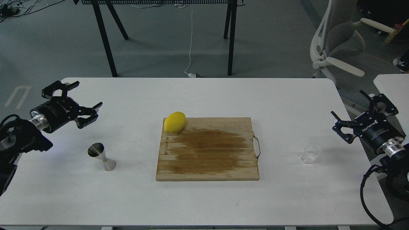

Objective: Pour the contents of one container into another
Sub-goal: 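Raise the left gripper and swing it back toward the metal jigger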

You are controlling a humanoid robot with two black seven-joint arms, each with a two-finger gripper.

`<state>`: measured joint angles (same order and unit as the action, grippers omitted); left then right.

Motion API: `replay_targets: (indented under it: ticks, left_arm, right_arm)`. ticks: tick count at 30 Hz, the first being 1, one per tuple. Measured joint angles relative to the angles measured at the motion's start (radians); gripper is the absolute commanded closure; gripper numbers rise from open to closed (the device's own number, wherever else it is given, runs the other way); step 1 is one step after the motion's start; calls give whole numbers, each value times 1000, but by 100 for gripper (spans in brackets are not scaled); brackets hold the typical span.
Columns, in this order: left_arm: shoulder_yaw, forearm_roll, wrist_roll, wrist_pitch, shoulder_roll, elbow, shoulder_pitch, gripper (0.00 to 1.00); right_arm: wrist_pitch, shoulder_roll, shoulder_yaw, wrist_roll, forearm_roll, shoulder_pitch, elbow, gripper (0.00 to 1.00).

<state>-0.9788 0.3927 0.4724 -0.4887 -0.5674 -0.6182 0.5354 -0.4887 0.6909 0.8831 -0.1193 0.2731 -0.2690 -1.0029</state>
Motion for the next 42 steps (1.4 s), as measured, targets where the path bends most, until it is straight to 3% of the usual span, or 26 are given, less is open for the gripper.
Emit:
replay_targets:
  ticks: [10, 17, 23, 29, 31, 36, 40, 42]
  left_arm:
    - [-3, 2, -4, 0, -7, 9, 0, 0]
    - [2, -13, -2, 0, 2, 151, 17, 0]
    - [11, -241, -30, 0, 1, 162, 72, 0]
    - [12, -605, -158, 0, -8, 158, 174, 0]
    - [12, -729, -227, 0, -7, 155, 214, 0]
    - [11, -887, -470, 0, -7, 144, 304, 1]
    - [12, -969, -614, 0, -11, 85, 325, 1]
    - [12, -992, -664, 0, -10, 59, 329, 1]
  right_arm:
    - [0, -5, -1, 0, -1, -7, 0, 1]
    - [0, -2, 5, -1, -1, -8, -9, 1]
    - [0, 30, 39, -3, 1, -4, -59, 1]
    - [0, 37, 59, -3, 1, -3, -62, 1]
    - [0, 37, 60, -3, 1, -4, -62, 1]
    - [0, 38, 60, -3, 1, -4, -59, 1]
    - [0, 38, 59, -3, 0, -1, -52, 1]
    - [0, 38, 59, -4, 0, 1, -51, 1]
